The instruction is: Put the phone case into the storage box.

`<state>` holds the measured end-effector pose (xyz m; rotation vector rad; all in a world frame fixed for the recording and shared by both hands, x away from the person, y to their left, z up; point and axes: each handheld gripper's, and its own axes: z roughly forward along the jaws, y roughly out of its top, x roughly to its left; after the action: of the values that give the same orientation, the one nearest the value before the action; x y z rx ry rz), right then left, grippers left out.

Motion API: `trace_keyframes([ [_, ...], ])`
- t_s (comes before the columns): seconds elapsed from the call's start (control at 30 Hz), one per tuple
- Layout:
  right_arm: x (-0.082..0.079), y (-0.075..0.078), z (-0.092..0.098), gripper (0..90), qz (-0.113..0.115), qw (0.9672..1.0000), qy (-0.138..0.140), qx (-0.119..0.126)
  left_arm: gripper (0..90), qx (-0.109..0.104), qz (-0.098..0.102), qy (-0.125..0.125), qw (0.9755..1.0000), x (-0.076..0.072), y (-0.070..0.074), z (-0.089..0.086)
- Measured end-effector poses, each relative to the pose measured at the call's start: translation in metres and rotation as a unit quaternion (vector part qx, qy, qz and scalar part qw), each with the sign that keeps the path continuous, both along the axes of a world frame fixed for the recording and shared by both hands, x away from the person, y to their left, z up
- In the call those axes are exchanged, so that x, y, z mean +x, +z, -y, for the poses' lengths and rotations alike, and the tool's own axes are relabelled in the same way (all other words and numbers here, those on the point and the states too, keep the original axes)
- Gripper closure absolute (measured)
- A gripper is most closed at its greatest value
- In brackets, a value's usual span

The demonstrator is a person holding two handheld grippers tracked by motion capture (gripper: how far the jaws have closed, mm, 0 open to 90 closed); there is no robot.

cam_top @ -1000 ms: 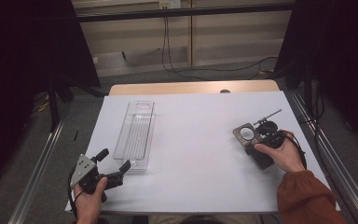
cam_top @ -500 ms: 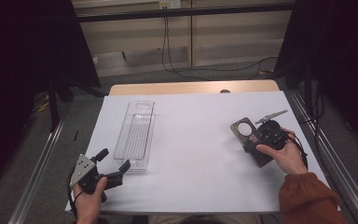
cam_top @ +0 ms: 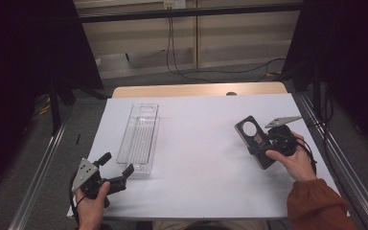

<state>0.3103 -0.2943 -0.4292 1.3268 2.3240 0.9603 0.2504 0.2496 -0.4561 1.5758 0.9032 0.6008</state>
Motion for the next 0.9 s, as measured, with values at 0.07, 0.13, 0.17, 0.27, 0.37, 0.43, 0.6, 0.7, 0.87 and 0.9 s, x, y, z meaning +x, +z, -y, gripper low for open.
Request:
trace_keyframes([
  [0.07, -0.001, -0.002, -0.001, 12.3, 0.008, 0.9999, 0.008, 0.011, 3.3, -0.012, 0.0, 0.008, 0.9999, 0.0, 0.0, 0.001],
  [0.13, -0.002, -0.005, -0.001, 12.3, 0.017, 0.9994, 0.021, 0.021, 3.3, -0.005, 0.0, 0.004, 1.0, 0.0, 0.0, -0.001],
  [0.17, -0.003, -0.006, -0.003, 12.3, 0.02, 0.9991, 0.026, 0.028, 3.3, -0.005, 0.0, 0.002, 1.0, 0.0, 0.0, -0.001],
  [0.27, -0.005, -0.008, -0.008, 12.3, 0.032, 0.998, 0.042, 0.036, 3.3, -0.012, 0.002, 0.001, 0.9999, 0.0, 0.0, 0.0],
  [0.37, -0.008, -0.008, -0.012, 12.3, 0.04, 0.9966, 0.054, 0.047, 3.3, -0.015, 0.002, -0.001, 0.9999, -0.001, 0.001, 0.001],
  [0.43, -0.01, -0.008, -0.015, 12.3, 0.048, 0.9954, 0.057, 0.061, 3.3, -0.006, 0.002, -0.001, 1.0, -0.001, 0.001, 0.0],
  [0.6, -0.015, -0.01, -0.026, 12.3, 0.065, 0.9916, 0.08, 0.078, 3.3, -0.017, 0.004, -0.002, 0.9998, -0.002, 0.002, 0.0],
  [0.7, -0.018, -0.012, -0.031, 12.3, 0.078, 0.9885, 0.094, 0.089, 3.3, -0.016, 0.003, -0.005, 0.9999, -0.002, 0.002, 0.0],
  [0.87, -0.022, -0.014, -0.036, 12.3, 0.098, 0.9834, 0.106, 0.11, 3.3, -0.016, 0.005, -0.009, 0.9998, -0.001, 0.004, 0.001],
  [0.9, -0.023, -0.014, -0.037, 12.3, 0.102, 0.9821, 0.111, 0.113, 3.3, -0.015, 0.006, -0.014, 0.9998, -0.001, 0.004, 0.001],
])
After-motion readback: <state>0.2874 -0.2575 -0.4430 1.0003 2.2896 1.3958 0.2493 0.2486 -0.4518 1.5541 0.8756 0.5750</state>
